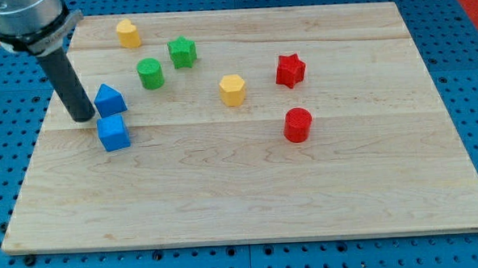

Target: Keep blue blocks and yellow blocks vertical to each other

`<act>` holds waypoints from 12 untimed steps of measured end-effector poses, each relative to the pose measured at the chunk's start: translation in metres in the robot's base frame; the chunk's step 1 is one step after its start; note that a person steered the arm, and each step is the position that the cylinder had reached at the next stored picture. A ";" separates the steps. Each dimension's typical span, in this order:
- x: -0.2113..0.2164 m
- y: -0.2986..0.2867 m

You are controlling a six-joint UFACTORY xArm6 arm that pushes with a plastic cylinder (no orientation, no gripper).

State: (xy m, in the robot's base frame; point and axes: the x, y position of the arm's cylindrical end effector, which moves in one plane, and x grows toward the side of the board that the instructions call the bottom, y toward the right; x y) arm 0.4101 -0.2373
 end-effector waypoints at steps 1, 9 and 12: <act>-0.044 0.002; -0.129 0.230; -0.180 0.224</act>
State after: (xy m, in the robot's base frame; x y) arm 0.2306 -0.0131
